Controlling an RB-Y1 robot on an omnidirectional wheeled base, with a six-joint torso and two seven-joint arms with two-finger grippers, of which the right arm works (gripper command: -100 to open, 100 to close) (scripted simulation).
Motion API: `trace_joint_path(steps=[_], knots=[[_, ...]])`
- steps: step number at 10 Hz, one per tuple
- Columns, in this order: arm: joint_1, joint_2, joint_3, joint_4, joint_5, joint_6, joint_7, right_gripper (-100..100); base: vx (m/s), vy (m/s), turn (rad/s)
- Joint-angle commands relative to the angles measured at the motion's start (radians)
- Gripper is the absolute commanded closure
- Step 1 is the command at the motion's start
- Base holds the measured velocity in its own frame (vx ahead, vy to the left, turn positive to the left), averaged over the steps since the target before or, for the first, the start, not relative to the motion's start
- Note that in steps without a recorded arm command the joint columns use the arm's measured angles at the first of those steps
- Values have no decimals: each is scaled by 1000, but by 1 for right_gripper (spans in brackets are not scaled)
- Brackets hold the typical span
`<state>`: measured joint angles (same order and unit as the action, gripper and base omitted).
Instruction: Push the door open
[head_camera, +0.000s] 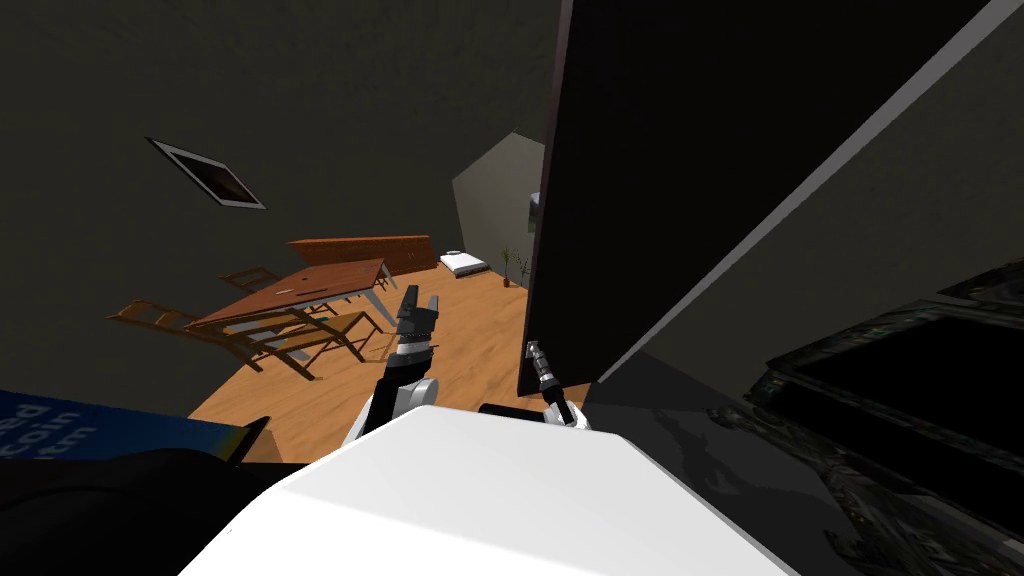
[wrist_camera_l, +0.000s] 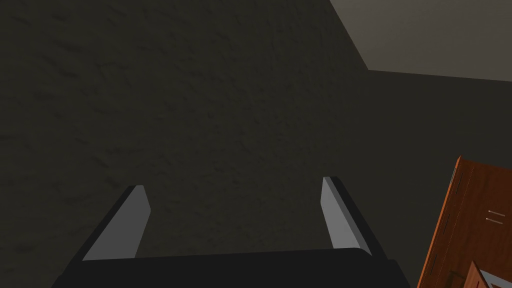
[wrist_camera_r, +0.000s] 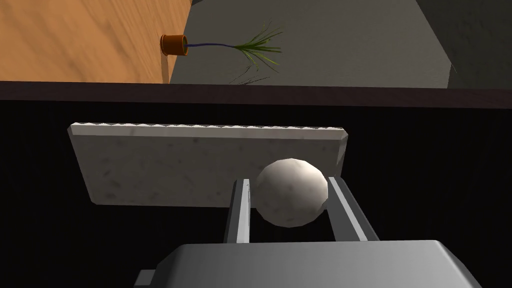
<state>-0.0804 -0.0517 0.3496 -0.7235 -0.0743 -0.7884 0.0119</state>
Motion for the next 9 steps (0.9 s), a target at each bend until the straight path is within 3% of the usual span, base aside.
trace_joint_path(steps=[1,3,4,9], knots=[[1,-22,-28,-16,-10,12,0,100,127,70,-22],[-5,-25,-62,-8,-20,12,8,100,172,106,-101],[10,-24,-44,-32,-17,19,2,-100,-70,67,-84],[17,-10,-41,-47,-23,31,-3,-100,-229,-9,-37]])
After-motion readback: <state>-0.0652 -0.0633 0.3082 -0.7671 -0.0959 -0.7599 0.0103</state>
